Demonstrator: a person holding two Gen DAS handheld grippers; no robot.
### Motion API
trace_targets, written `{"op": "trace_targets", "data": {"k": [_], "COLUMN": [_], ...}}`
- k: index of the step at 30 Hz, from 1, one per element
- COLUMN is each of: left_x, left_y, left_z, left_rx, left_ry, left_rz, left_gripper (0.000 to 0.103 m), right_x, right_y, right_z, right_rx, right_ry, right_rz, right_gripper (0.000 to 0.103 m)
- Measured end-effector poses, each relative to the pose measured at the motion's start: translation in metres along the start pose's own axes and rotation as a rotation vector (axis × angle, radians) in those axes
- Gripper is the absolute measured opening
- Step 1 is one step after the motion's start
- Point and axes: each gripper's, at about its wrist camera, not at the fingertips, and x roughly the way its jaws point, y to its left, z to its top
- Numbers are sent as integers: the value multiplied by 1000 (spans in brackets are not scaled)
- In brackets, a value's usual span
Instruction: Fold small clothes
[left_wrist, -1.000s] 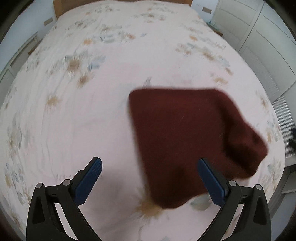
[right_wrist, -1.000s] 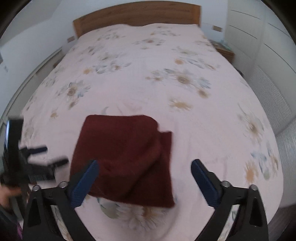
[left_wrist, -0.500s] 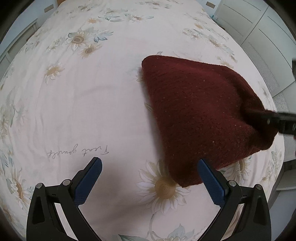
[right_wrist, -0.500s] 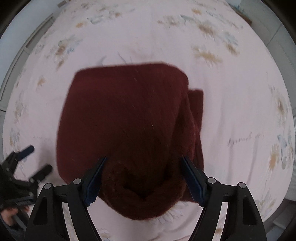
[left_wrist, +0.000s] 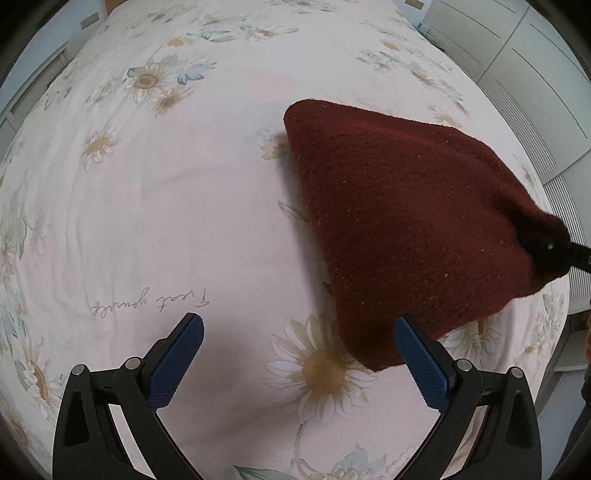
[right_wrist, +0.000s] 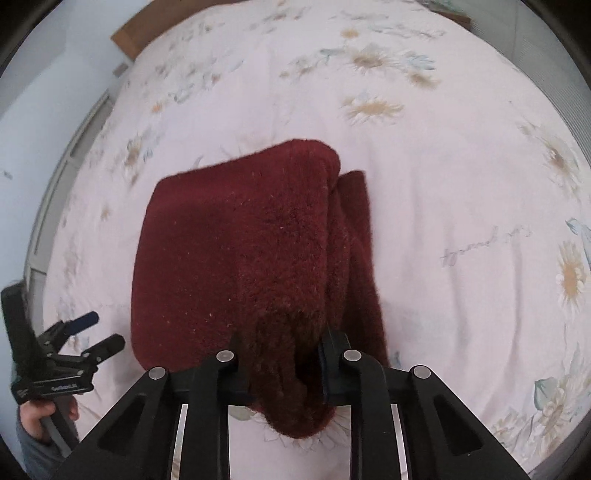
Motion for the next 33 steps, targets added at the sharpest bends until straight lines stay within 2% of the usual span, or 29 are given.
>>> {"op": "trace_targets", "data": {"k": [7, 10, 12, 18, 21, 24, 29, 31, 33], "left_x": [2, 7, 10, 10, 11, 9, 5, 4, 6], "left_y": [-13, -15, -15, -16, -14, -15, -19, -27, -35], "left_z": [1, 1, 1, 6, 14, 25, 48, 58, 65], "left_rx": [26, 21, 11, 7, 11, 17, -17, -12, -12], "left_ry": [-1, 6, 10, -4, -14, -29, -33, -37, -43], "left_rz": [-9, -8, -11, -7, 29, 48, 10, -9, -18], "left_gripper": [102, 102, 102, 102, 102, 102, 102, 102, 102], "right_x": [9, 21, 21, 20, 15, 6, -10, -8, 1], "right_y": [-34, -38, -38, -37, -36, -32, -22, -17, -13], "right_z": [-30, -38, -38, -29, -26, -18, 1, 11, 19], "right_rx": [58, 69, 75, 71, 68, 54, 36, 21, 9], "right_ry": [21, 28, 24, 42, 37, 19, -40, -40, -22], "right_rz": [-21, -6, -22, -102, -104, -108, -96, -100, -99], "right_gripper": [22, 27, 43, 71, 77, 79, 85, 89, 97]}}
